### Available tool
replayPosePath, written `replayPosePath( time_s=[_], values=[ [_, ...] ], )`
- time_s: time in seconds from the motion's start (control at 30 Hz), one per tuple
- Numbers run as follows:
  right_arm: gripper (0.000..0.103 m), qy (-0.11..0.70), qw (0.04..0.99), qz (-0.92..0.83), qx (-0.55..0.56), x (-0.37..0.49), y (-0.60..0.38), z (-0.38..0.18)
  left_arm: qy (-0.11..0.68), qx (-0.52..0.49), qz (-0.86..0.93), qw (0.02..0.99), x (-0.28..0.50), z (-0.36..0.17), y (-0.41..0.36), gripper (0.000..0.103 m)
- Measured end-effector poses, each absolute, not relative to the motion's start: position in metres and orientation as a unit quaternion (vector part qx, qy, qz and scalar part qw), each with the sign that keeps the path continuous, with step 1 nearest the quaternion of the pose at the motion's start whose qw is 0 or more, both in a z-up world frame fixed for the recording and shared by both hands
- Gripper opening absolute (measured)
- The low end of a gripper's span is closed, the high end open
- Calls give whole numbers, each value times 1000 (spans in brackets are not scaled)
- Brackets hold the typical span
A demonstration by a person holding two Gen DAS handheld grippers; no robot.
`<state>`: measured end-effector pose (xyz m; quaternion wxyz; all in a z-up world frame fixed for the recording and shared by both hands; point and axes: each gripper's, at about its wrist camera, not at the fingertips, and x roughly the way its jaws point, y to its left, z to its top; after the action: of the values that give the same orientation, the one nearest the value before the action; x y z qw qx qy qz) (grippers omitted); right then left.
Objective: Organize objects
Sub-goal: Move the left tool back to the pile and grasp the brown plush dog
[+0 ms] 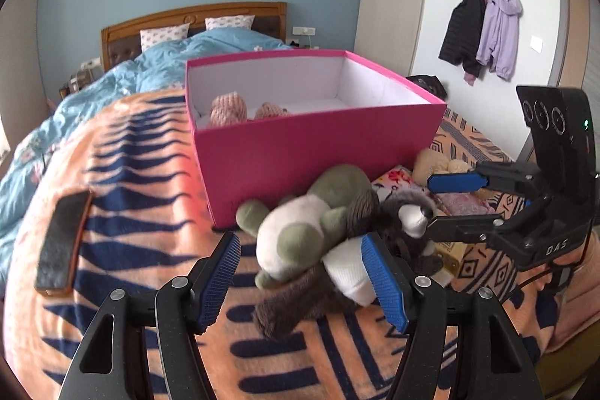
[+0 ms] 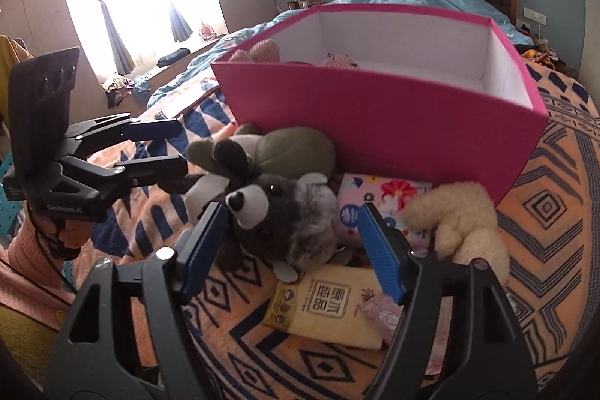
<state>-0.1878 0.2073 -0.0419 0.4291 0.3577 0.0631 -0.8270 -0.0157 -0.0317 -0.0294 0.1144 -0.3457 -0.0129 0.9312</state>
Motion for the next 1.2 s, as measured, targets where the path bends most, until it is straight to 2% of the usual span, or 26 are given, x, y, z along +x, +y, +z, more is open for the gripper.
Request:
replayPosePath(
  time_s=[0.37,0.57,0.93,1.07,1.2],
  values=[
    [74,49,431,-821,372,-191,194,-57,-48,-366,922,118,-11,-48,-37,69],
    [60,26,434,-817,378,-195,199,-60,-54,-374,917,125,-10,-54,-36,69],
    [58,-20,442,-809,387,-196,215,-52,-70,-388,906,154,-7,-64,-26,71],
    [58,-26,438,-811,386,-194,221,-47,-70,-387,904,169,-6,-63,-19,67],
    [57,-31,437,-812,386,-193,225,-44,-65,-393,900,176,-7,-63,-14,56]
  ],
)
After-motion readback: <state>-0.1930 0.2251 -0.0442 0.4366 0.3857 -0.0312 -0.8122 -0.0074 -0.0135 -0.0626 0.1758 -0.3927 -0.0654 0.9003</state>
